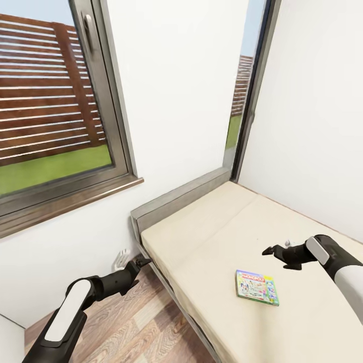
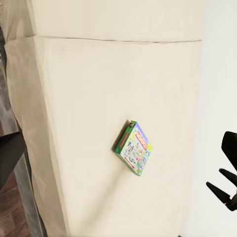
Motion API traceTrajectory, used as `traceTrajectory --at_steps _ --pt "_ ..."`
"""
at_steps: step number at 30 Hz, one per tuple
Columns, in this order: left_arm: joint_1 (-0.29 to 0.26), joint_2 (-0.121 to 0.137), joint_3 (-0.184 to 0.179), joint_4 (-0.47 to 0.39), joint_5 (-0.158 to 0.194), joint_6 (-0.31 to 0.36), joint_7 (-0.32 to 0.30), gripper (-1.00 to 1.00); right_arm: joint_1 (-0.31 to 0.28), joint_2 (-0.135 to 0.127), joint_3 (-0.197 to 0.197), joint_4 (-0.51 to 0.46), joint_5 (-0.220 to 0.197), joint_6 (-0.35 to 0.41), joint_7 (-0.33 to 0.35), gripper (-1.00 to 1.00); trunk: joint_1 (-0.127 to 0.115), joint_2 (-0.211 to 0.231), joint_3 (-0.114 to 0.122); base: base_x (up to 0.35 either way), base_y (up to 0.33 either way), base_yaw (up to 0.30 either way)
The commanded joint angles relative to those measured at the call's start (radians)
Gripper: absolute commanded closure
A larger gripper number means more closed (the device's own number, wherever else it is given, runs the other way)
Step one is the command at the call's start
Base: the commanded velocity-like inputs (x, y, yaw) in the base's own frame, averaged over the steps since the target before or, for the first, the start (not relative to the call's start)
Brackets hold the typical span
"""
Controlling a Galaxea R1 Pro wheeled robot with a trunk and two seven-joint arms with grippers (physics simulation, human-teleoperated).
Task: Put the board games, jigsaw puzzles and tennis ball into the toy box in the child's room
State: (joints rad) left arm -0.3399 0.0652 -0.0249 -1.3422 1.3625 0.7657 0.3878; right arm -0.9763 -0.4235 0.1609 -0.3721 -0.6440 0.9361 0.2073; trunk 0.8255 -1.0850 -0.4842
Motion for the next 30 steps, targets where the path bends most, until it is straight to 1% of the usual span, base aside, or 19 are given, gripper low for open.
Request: traceTrajectory --at_steps 1,10,19,22,24,25,27,28,29,30 --pt "-0.001 0.001 -0.001 -0.001 0.011 0.000 0.010 -1.00 -0.001 -0.001 0.004 0.000 0.009 -0.003 0.011 -1.00 0.004 -0.008 -0.004 0.000 0.000 -0.002" --pt "-0.001 0.001 -0.001 -0.001 0.011 0.000 0.010 -1.00 -0.001 -0.003 0.000 -0.004 0.009 -0.017 0.012 -1.00 0.039 -0.071 -0.033 0.000 0.000 0.000" --pt "0.000 0.001 -0.001 -0.006 0.012 0.001 0.003 -1.00 -0.004 -0.015 -0.007 -0.006 0.009 -0.021 0.010 -1.00 0.073 -0.134 -0.061 0.000 0.000 0.000" --pt "0.000 0.001 -0.001 -0.010 0.012 0.001 -0.008 -1.00 -0.008 -0.022 -0.009 -0.004 0.009 -0.021 0.009 -1.00 0.085 -0.155 -0.070 0.000 0.000 0.000" --pt "0.001 0.002 0.000 -0.012 0.012 0.002 -0.025 -1.00 -0.010 -0.037 -0.010 -0.004 0.008 -0.021 0.010 -1.00 0.092 -0.169 -0.076 0.000 0.000 0.000" --pt "0.001 0.002 0.000 -0.012 0.012 0.002 -0.025 -1.00 -0.010 -0.037 -0.010 -0.004 0.008 -0.021 0.010 -1.00 0.096 -0.176 -0.080 0.000 0.000 0.000" --pt "0.002 0.003 0.001 -0.013 0.012 0.002 -0.040 -1.00 -0.013 -0.054 -0.011 -0.003 0.005 -0.018 0.014 -1.00 0.104 -0.190 -0.086 0.000 0.000 0.000" --pt "0.002 0.003 0.001 -0.013 0.012 0.002 -0.040 -1.00 -0.013 -0.054 -0.011 -0.003 0.005 -0.018 0.014 -1.00 0.108 -0.197 -0.089 0.000 0.000 0.000" --pt "0.003 0.003 0.001 -0.013 0.012 0.002 -0.046 -1.00 -0.014 -0.062 -0.011 -0.003 0.004 -0.017 0.016 -1.00 0.111 -0.204 -0.092 0.000 0.000 0.000" --pt "0.003 0.003 0.001 -0.013 0.012 0.002 -0.046 -1.00 -0.014 -0.062 -0.011 -0.003 0.004 -0.017 0.016 -1.00 0.115 -0.211 -0.095 0.000 0.000 0.000"
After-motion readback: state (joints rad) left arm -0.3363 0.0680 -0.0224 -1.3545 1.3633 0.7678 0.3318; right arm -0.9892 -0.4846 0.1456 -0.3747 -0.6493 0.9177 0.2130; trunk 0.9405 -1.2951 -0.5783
